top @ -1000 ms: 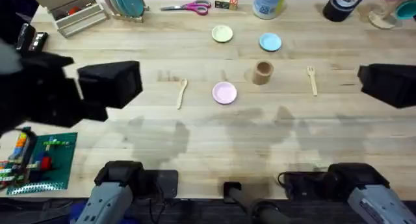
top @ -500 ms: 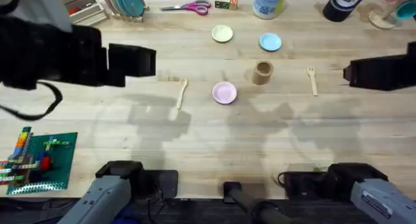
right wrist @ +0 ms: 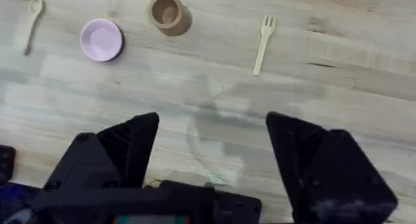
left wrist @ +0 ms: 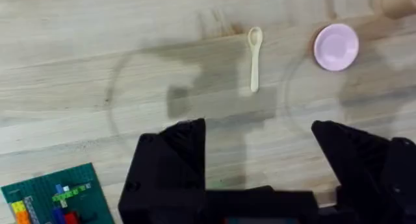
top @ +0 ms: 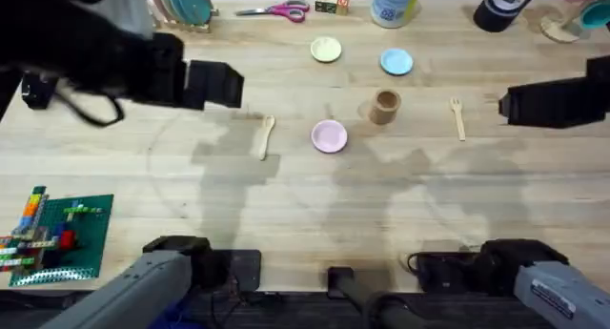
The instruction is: Pick up a utensil and set it on the pink plate, then put the other utensil in the container.
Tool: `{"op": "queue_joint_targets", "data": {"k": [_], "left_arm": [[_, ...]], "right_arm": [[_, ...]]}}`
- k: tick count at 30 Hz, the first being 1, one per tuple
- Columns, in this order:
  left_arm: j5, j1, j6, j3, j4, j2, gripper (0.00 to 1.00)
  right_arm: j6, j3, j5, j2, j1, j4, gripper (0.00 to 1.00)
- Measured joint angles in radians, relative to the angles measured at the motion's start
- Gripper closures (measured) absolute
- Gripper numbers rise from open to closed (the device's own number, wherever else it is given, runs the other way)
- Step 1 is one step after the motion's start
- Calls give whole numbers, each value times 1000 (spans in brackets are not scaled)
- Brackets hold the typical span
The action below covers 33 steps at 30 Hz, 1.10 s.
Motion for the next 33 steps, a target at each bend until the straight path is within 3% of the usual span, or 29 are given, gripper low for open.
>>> {"op": "queue_joint_targets", "data": {"k": [12,13,22,33], "left_arm": [[-9,-108,-28,-272,274,41,6],[-20,-151,-42,-321,349,96,7],[-62,-244,-48,-322,450,290,7],[-78,-259,-100,-322,519,440,8]], "right_arm": [[0,0,0,0,0,0,3],[0,0,0,0,0,0,3],[0,0,0,0,0,0,3],[0,0,0,0,0,0,3]]}}
